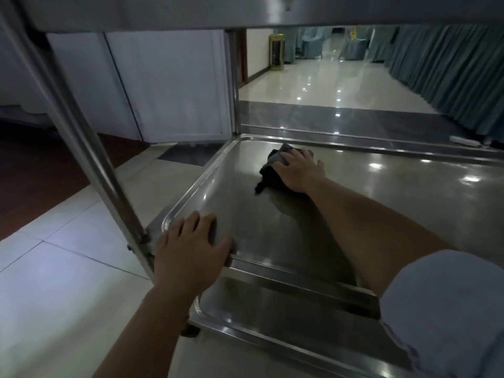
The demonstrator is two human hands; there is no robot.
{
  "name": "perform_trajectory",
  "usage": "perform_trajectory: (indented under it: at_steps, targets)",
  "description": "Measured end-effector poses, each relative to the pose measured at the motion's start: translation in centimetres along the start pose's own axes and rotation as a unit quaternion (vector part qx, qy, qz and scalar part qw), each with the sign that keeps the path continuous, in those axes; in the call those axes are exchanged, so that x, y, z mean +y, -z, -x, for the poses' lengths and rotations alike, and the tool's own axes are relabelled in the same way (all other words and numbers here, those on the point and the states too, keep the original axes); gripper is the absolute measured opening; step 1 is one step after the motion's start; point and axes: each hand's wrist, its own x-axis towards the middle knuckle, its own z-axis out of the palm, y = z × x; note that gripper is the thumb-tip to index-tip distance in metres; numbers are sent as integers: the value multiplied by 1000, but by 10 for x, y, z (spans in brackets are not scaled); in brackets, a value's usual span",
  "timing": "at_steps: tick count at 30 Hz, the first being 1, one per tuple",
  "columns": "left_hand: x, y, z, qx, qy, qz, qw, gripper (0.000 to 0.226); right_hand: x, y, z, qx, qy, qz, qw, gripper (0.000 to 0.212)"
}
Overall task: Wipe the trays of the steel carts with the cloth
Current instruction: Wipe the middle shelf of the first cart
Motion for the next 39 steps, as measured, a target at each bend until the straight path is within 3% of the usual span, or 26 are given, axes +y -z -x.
perform_trajectory:
  at_steps: [4, 8, 11, 14, 18, 22, 24, 26, 29, 33, 37, 39]
  targets:
    - [-1, 2, -3, -24, 18, 16, 999, 81, 94, 27, 28, 8, -64, 33, 997, 66]
    - [2, 5, -4, -31, 31, 5, 999, 66, 185, 57, 68, 12, -135, 58, 989, 64]
    - [9, 9, -3, -43, 33, -11, 998, 69, 224, 72, 94, 13, -173, 63, 983, 63]
    - [32, 10, -2, -11, 26, 3, 1000, 52, 220, 72, 104, 14, -186, 74, 980, 64]
    - [98, -2, 9, 19, -102, 24, 994, 74, 183, 72, 100, 13, -201, 91, 975, 58]
    - [163, -23, 20, -1, -179, 7, 984, 90, 122, 50, 107, 22, -22, 44, 999, 46]
    - [182, -34, 23, -21, -180, 1, 983, 74, 92, 38, 118, 14, 61, 7, 998, 48]
    - [190, -42, 23, -14, -161, 8, 987, 65, 81, 30, 118, 17, 76, -4, 997, 62]
    - [189, -46, 22, -7, -166, -5, 986, 78, 87, 29, 111, 23, 64, 0, 998, 68]
    - [186, -47, 17, -22, -189, -84, 978, 89, 124, 48, 111, 19, 10, 8, 1000, 69]
    - [188, -40, 20, -29, -169, -52, 984, 89, 218, 87, 135, 34, -94, 35, 994, 69]
    - [188, -40, 22, -29, -162, -35, 986, 78, 279, 109, 156, 34, -173, 35, 984, 70]
